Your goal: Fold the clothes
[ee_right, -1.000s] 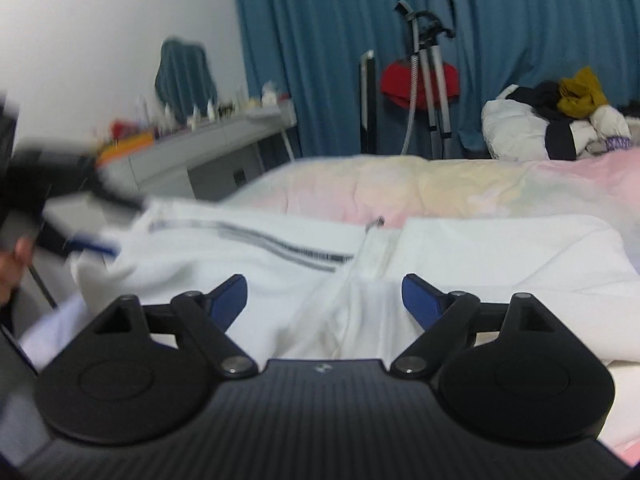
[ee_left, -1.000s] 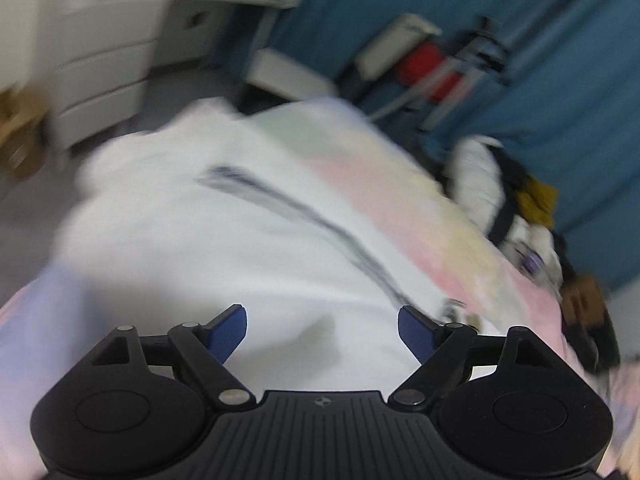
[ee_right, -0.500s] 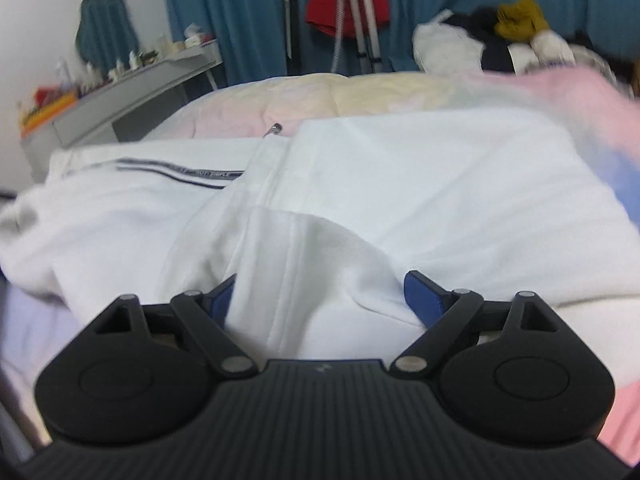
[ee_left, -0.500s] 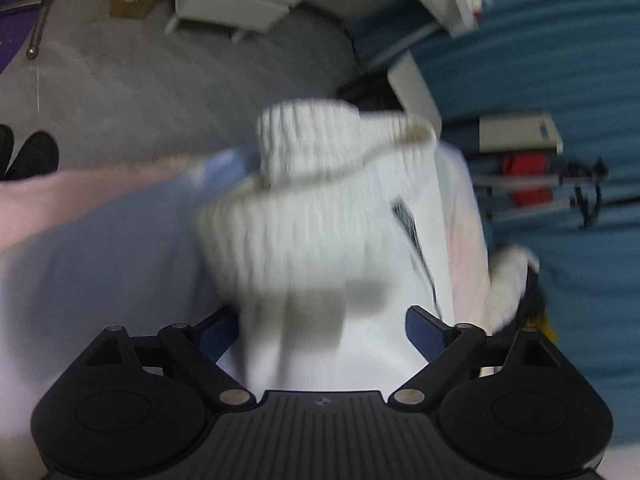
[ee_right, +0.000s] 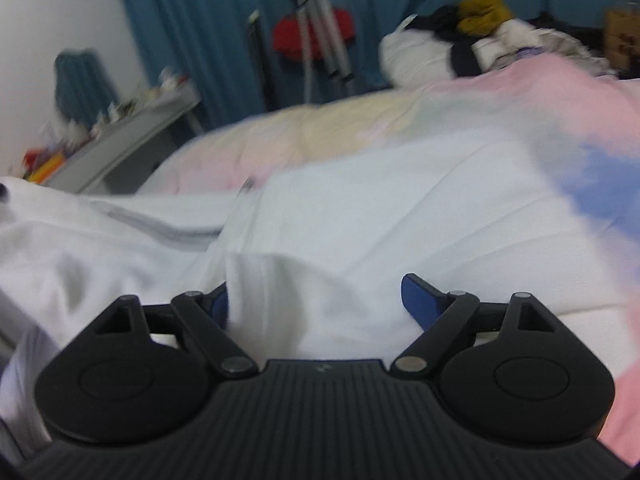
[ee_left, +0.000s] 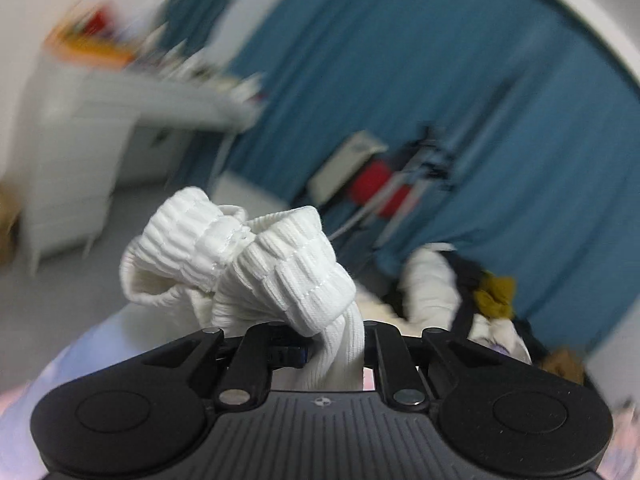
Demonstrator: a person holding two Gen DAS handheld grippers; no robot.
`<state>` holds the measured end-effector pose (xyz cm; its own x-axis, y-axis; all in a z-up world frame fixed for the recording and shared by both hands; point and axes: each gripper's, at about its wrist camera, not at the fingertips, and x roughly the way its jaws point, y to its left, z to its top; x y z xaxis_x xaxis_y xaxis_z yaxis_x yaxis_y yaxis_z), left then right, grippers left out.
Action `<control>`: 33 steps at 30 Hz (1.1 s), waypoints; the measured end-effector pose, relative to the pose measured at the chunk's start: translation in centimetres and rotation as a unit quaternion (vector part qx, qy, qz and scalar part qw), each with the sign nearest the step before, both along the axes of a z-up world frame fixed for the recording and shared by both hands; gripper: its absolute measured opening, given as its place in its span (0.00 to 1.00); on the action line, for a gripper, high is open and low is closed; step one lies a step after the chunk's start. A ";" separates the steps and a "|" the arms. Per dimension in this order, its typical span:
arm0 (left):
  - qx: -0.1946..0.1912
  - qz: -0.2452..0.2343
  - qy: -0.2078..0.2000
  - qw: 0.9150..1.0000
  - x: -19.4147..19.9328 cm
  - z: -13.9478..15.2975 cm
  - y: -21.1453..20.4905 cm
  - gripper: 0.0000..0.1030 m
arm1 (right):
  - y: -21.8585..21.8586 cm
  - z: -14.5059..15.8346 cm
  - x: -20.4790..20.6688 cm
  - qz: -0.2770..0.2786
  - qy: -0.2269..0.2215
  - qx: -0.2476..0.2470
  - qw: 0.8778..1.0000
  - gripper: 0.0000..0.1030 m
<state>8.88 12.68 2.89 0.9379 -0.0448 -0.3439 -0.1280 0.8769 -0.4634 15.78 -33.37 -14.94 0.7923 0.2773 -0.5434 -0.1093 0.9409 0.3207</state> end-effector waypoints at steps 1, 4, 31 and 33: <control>0.028 -0.013 -0.017 0.999 0.3 1.2 -2.8 0.13 | -0.9 0.6 -0.1 -0.014 -0.003 0.009 1.000 0.83; 0.088 -0.052 -0.068 0.992 1.1 3.5 -11.4 0.13 | -4.1 2.3 -0.6 -0.059 -0.007 0.029 0.998 0.83; 0.443 -0.362 -0.090 0.815 0.8 -16.4 -41.6 0.73 | -21.6 -0.5 -1.6 -0.124 0.036 0.290 0.948 0.85; 0.456 -0.363 -0.074 0.810 0.7 -15.9 -39.0 0.73 | -20.7 -0.2 -1.4 -0.106 0.039 0.281 0.953 0.85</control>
